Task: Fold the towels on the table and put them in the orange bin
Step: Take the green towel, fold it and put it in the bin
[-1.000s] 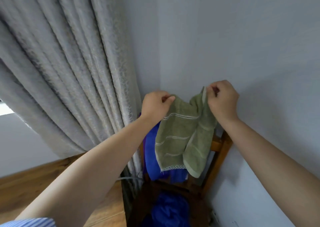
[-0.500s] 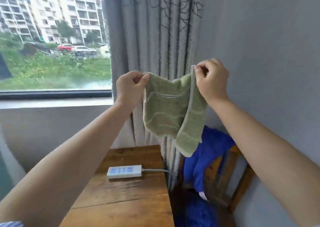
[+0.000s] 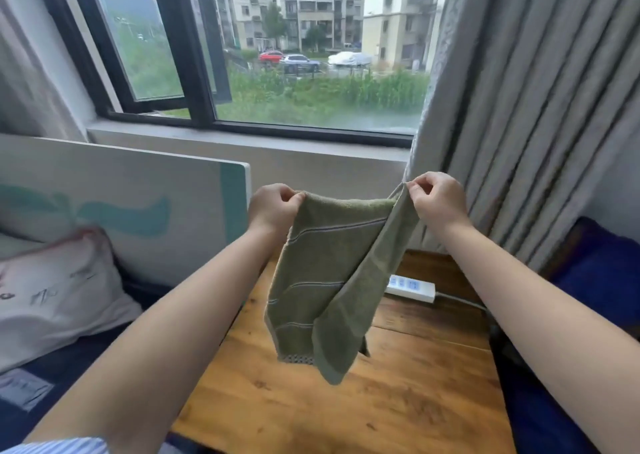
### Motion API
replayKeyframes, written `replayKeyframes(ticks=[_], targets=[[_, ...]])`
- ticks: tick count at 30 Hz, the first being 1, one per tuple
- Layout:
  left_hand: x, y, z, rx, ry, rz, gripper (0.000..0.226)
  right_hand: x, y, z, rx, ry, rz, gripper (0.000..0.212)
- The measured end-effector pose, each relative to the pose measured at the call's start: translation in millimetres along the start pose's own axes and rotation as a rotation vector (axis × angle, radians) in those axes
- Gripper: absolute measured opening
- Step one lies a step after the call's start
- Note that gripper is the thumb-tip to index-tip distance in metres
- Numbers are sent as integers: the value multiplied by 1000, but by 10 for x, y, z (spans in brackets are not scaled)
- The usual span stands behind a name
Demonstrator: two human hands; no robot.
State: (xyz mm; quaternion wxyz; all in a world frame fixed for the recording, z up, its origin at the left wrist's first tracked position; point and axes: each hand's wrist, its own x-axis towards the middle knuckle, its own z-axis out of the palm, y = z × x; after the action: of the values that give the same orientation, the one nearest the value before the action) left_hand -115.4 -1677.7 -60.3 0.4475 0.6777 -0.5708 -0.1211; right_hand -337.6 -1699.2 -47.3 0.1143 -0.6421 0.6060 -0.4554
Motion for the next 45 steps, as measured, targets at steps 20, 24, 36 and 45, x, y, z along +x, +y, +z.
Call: replayKeyframes(ticks=[20,24,36,45], targets=[[-82,-2159,982,491,-613,-374,23,-855,1525,2085,-51,-547,584,20],[-476,-2614,1236,539,-865,-395,22,-1315,1862,2364,-303,-732,731,20],[-565,-3521,1215,470,-724,-256,27,-1858,1738,2821,-726,-502,507,31],[-592,-3631,1810,476,-726,-106,27,-1882,1972,2948,-640,-354,518,23]])
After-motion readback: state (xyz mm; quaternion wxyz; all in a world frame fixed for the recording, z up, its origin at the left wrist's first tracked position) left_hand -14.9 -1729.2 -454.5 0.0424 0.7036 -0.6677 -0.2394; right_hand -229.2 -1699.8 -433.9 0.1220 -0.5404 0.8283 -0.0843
